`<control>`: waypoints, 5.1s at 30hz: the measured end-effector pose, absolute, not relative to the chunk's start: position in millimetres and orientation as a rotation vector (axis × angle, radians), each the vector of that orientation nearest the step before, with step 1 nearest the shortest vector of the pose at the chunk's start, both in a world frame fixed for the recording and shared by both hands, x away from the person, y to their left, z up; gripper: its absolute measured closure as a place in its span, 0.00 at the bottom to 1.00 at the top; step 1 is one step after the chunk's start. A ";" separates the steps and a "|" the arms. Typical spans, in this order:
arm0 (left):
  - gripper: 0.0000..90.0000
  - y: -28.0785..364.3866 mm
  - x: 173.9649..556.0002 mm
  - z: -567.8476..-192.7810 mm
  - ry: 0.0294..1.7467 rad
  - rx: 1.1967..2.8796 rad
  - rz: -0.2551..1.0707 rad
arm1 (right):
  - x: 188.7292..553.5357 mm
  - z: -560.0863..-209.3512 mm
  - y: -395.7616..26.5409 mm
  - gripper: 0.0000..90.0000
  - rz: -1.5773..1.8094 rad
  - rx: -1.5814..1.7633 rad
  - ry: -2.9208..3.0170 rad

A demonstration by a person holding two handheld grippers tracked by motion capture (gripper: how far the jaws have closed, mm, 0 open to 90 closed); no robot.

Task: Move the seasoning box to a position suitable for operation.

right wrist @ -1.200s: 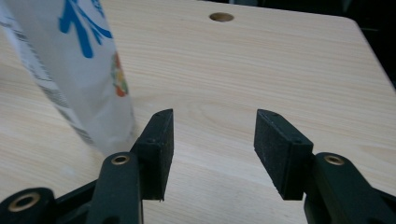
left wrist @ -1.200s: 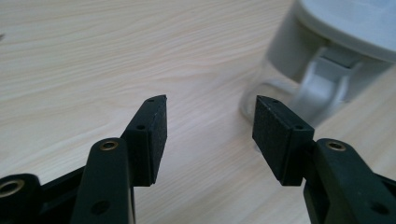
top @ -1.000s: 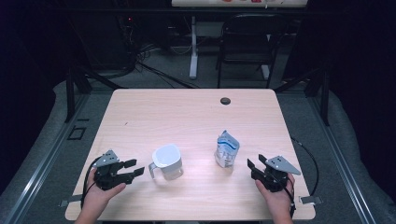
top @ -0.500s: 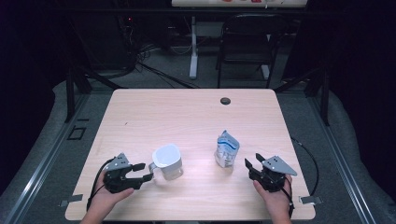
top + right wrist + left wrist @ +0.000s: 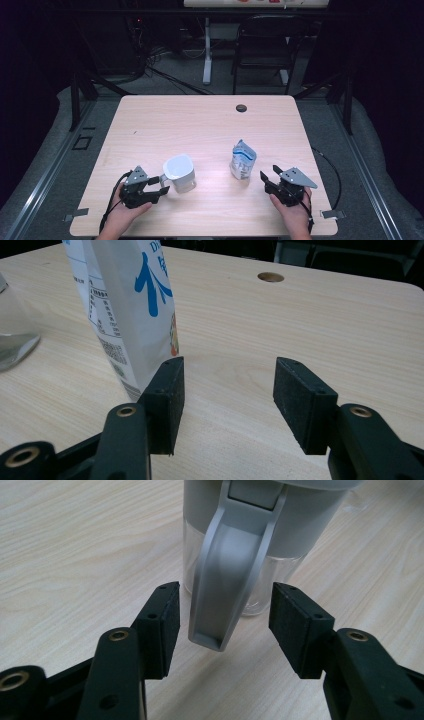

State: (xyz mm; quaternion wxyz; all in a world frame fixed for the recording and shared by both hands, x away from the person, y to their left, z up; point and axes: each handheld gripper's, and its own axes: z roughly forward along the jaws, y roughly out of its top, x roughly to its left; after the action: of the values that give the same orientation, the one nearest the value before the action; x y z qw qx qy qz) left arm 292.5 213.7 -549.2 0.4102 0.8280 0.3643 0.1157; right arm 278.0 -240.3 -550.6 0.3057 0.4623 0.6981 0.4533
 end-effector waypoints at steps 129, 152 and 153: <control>0.66 211.8 282.3 -483.3 0.704 2.008 0.299 | 246.9 -522.7 -205.6 0.70 1.226 1.086 1.998; 0.69 194.4 278.3 -479.7 0.728 2.006 0.294 | 246.0 -490.3 -165.8 0.63 1.321 0.997 2.080; 0.71 193.8 278.2 -479.7 0.725 2.002 0.294 | 247.5 -488.9 -162.7 0.63 1.333 1.004 2.089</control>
State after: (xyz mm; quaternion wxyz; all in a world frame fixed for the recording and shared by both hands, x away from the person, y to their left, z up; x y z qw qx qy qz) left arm 278.2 193.8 -479.7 0.4757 0.8192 0.2968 0.1204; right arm 247.5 -162.7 -488.9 0.2316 0.3654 0.7601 0.4848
